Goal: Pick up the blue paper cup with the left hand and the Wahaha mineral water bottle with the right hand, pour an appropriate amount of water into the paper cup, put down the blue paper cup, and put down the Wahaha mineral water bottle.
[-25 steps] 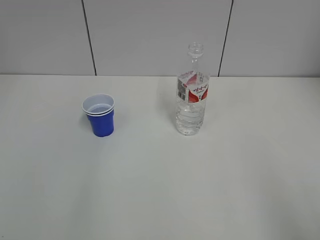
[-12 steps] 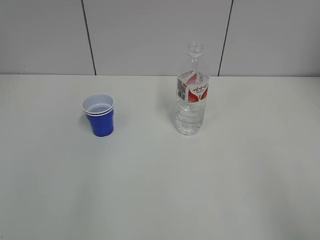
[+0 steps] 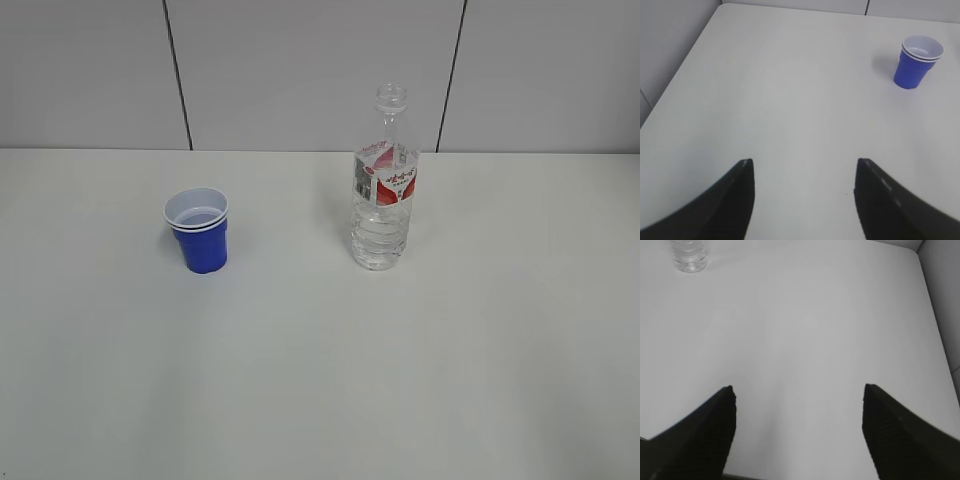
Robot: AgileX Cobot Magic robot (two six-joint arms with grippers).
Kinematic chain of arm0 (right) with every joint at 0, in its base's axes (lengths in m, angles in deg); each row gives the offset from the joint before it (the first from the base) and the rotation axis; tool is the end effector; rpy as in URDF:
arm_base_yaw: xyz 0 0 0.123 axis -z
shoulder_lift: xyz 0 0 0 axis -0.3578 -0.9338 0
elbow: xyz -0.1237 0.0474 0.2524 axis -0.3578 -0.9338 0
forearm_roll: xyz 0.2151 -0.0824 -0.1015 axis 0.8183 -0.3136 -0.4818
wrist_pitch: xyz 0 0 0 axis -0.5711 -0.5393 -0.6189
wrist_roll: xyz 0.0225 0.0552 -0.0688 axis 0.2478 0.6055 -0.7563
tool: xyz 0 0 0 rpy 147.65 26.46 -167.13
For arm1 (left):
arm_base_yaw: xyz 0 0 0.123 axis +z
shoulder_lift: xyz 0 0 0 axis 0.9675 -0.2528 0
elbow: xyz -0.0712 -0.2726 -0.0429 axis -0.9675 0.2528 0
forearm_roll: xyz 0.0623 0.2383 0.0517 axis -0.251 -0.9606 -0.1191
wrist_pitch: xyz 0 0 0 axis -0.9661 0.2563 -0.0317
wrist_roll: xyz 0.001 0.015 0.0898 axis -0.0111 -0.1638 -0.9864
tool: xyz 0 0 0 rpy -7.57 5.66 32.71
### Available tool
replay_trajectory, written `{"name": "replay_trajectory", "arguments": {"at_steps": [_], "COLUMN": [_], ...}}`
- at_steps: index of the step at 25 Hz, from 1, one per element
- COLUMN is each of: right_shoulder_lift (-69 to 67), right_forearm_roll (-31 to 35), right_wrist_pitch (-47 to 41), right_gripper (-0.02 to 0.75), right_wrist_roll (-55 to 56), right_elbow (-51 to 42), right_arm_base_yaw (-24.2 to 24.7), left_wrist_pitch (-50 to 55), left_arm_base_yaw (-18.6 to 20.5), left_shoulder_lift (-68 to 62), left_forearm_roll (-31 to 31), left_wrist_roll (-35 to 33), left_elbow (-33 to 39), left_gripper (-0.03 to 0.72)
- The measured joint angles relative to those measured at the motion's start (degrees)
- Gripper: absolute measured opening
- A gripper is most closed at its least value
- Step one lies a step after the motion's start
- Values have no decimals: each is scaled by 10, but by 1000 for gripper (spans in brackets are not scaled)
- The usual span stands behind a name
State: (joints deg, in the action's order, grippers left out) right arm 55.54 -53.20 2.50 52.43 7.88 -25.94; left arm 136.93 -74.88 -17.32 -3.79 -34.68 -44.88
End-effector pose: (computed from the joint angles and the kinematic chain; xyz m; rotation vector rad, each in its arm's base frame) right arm -0.0104 -0.0128 0.2713 -0.2486 2.0909 -0.2207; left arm -0.0075 0.0027 0.2820 -0.1418 2.0655 -0.0314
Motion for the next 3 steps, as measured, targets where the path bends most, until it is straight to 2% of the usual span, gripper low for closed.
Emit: {"name": "replay_trajectory", "arguments": {"at_steps": [3], "right_shoulder_lift": [0], "right_forearm_roll": [0], "right_wrist_pitch": [0], "right_gripper": [588], "right_wrist_roll": [0], "right_elbow": [0], "right_arm_base_yaw": [0], "left_wrist_pitch": [0], "left_arm_base_yaw": [0], "left_shoulder_lift": [0], "left_forearm_roll": [0], "left_wrist_roll": [0], "left_elbow": [0], "left_gripper": [477]}}
